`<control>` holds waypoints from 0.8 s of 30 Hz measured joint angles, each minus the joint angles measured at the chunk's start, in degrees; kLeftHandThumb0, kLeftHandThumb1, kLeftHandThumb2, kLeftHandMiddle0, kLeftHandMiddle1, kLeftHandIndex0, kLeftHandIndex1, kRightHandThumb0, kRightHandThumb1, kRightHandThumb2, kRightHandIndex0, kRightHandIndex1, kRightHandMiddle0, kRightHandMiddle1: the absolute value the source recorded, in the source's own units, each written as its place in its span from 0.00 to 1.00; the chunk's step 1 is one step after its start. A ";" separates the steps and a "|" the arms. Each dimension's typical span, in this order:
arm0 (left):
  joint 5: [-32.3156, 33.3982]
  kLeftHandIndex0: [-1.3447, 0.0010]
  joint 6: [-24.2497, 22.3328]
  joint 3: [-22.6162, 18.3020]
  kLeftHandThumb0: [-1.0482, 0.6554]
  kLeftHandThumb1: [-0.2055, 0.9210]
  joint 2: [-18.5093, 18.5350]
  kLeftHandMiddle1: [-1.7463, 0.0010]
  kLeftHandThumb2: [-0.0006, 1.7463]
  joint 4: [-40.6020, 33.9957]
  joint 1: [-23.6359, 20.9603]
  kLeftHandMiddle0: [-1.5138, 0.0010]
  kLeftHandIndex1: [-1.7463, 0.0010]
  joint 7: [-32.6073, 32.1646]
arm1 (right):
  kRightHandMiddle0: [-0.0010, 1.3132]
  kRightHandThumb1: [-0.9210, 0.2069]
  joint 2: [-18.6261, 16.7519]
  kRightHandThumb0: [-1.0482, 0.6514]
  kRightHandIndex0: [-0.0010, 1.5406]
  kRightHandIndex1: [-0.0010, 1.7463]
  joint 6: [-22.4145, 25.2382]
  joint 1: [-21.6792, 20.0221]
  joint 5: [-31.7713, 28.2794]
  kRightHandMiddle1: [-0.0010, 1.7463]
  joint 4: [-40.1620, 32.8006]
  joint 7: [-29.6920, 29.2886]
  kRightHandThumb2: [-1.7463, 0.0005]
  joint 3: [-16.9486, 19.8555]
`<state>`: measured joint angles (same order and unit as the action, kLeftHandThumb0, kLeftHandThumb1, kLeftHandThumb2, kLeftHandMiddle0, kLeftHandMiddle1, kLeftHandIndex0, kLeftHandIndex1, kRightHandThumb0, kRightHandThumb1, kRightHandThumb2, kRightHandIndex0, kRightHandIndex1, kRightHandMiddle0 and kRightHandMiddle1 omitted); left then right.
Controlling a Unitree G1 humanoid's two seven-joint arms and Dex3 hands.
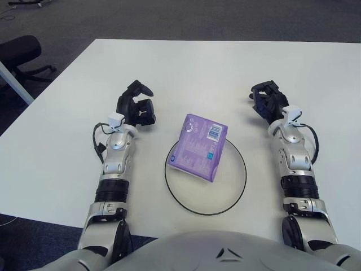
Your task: Put the tissue paper into the plate.
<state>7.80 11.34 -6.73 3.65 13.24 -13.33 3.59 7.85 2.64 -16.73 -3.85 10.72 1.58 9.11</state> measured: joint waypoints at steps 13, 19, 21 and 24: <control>0.24 0.50 0.00 0.03 0.32 0.39 0.02 0.00 0.81 -0.04 0.03 0.13 0.00 0.65 | 0.27 0.23 -0.44 0.39 0.30 0.87 -4.96 -0.06 -0.15 1.00 2.92 -1.02 0.50 0.09; 0.29 0.50 0.00 0.06 0.32 0.40 -0.01 0.00 0.81 -0.05 0.02 0.13 0.00 0.70 | 0.30 0.29 -0.42 0.38 0.39 0.91 -6.89 -0.35 -0.16 1.00 4.95 -1.04 0.45 0.27; 0.28 0.50 0.00 0.07 0.32 0.40 -0.02 0.00 0.81 -0.05 0.03 0.13 0.00 0.70 | 0.32 0.31 -0.42 0.38 0.43 0.93 -7.96 -0.72 -0.15 1.00 6.03 -1.04 0.43 0.43; 0.26 0.50 -0.01 0.12 0.32 0.40 -0.02 0.00 0.81 -0.22 0.03 0.13 0.00 0.70 | 0.33 0.34 -0.35 0.37 0.46 0.96 -9.94 -1.50 -0.11 1.00 7.62 -1.08 0.41 0.62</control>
<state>8.06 11.33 -6.60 3.64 13.02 -13.31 4.29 7.49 -7.30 -18.23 -3.96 18.34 0.50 9.73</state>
